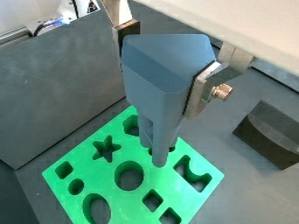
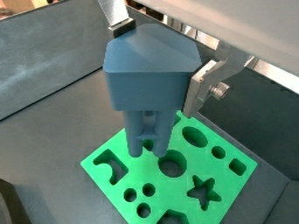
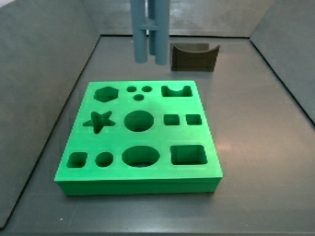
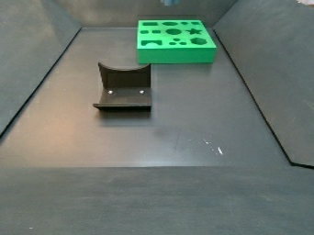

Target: Insert the 3 prong object.

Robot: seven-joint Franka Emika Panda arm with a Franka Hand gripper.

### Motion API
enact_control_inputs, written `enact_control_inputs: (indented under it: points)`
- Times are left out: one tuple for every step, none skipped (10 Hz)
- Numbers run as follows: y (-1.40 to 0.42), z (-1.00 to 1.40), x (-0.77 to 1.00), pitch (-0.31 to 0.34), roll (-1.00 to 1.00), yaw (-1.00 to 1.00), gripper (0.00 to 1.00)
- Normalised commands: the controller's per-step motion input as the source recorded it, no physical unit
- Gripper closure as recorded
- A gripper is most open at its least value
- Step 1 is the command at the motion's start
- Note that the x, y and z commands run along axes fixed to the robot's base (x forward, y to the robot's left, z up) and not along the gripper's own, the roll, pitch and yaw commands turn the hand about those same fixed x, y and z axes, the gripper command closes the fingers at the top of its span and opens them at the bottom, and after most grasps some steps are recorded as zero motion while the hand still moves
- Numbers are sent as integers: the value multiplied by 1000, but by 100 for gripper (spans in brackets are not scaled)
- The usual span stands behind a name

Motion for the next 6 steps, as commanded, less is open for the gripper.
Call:
enact_control_inputs:
  points:
    - [-20,0,0,0,0,0,100]
    - [0,0,-9,-10,0,0,100]
    - [0,0,0,-4,0,0,100]
    - [14,0,-83,-10,0,0,100]
    - [114,-189,0,53,14,-900,100]
    - [0,-289,-14,27,19,-1000,100]
